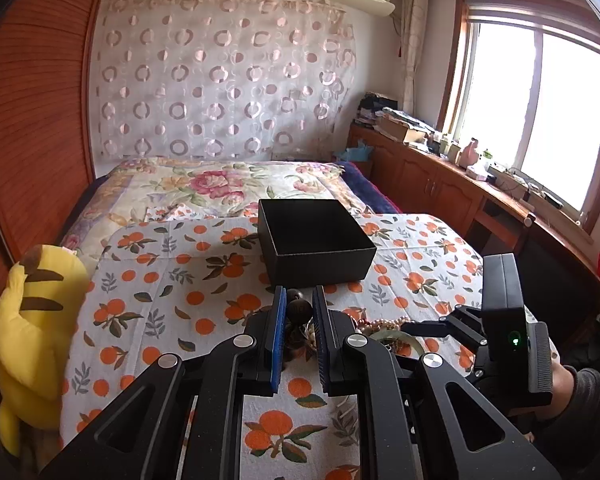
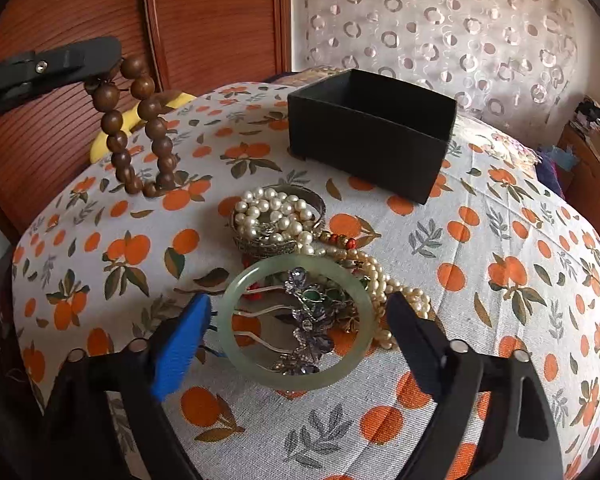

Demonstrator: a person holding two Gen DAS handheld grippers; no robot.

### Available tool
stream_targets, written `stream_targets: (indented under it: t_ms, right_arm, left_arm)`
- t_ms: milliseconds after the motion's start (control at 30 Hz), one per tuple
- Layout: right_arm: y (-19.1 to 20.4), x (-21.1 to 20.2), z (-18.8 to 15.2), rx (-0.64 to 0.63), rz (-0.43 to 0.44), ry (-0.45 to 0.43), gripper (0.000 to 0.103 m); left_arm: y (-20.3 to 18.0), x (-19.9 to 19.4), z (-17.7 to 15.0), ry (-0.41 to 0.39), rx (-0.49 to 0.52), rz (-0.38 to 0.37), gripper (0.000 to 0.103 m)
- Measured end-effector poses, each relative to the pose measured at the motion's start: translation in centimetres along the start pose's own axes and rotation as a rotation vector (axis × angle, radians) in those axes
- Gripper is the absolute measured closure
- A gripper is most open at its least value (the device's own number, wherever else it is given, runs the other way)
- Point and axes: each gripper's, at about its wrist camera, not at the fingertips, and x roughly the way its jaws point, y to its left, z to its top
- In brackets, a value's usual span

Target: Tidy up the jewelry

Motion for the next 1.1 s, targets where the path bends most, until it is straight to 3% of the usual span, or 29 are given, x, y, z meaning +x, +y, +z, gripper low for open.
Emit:
stream_targets:
  t_ms: [33, 267, 533, 800, 1100]
  right_arm:
    - [-0.2, -0.2, 0.0, -0.003, 0.007, -0.005, 0.028]
    - [-0.7, -1.1, -0.1, 0.001, 0.012, -0.024, 0.029]
    - [-1.2, -4.1, 0.5, 0.002, 0.008, -0.114, 0.029]
    - [-4.4, -5.1, 3.1, 0.008, -0.016, -0.170, 0.029]
    - [-8.1, -4.8, 7.1, 0.010, -0.025, -0.215, 0.028]
  left_arm:
    - [0.0, 0.0, 0.0, 0.000, 0.000, 0.000, 0.091]
    - [0.0, 0.0, 0.0, 0.000, 0.001, -0.001, 0.091]
    - [0.0, 0.5, 0.6, -0.006, 0.010, -0.001, 0.091]
    - [-0.8, 2.1, 4.4, -0.036, 0.038, -0.012, 0.091]
    - [-1.6, 6.5, 9.2, -0.035, 0.085, -0.010, 0.091]
